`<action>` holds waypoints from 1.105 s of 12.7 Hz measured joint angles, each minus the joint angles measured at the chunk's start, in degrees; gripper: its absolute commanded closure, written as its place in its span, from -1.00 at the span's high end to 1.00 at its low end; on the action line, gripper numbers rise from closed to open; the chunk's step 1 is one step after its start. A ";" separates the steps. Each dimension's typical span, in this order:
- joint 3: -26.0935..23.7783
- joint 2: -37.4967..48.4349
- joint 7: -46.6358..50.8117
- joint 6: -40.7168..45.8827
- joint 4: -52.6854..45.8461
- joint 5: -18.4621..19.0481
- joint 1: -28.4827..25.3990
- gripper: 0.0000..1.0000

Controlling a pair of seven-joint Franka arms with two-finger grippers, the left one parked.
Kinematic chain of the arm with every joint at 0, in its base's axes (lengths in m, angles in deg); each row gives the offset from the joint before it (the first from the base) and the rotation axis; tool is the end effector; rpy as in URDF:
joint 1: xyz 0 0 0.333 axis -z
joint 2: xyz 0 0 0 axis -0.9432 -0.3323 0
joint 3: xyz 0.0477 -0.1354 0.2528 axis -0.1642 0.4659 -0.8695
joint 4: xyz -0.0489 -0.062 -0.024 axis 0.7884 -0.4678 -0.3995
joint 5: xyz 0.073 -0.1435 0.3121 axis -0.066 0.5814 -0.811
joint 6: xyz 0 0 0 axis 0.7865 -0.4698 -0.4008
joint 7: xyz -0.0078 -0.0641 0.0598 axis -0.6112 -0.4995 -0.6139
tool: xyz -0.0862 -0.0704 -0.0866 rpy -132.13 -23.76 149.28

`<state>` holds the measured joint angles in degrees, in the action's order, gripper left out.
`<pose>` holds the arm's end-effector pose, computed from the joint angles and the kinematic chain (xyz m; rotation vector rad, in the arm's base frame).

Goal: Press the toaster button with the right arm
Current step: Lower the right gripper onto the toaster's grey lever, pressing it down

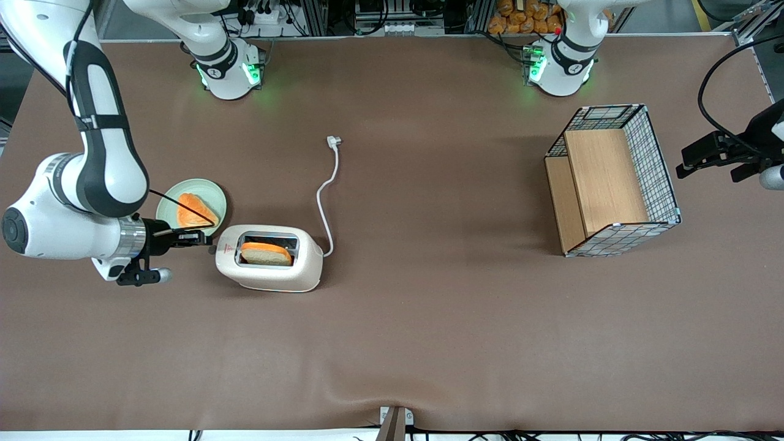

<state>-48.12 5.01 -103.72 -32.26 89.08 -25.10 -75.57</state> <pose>0.5813 0.0401 0.2949 -2.7466 -0.0566 0.2886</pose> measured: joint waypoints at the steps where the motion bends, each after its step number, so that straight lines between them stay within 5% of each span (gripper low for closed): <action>1: 0.07 -0.51 -0.71 -0.51 0.00 -0.09 0.06 -1.00; 14: 0.20 -4.27 -5.01 -1.34 -0.01 -3.79 1.33 -1.00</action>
<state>-47.92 0.74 -108.73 -33.60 89.07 -28.89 -74.25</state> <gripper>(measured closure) 0.991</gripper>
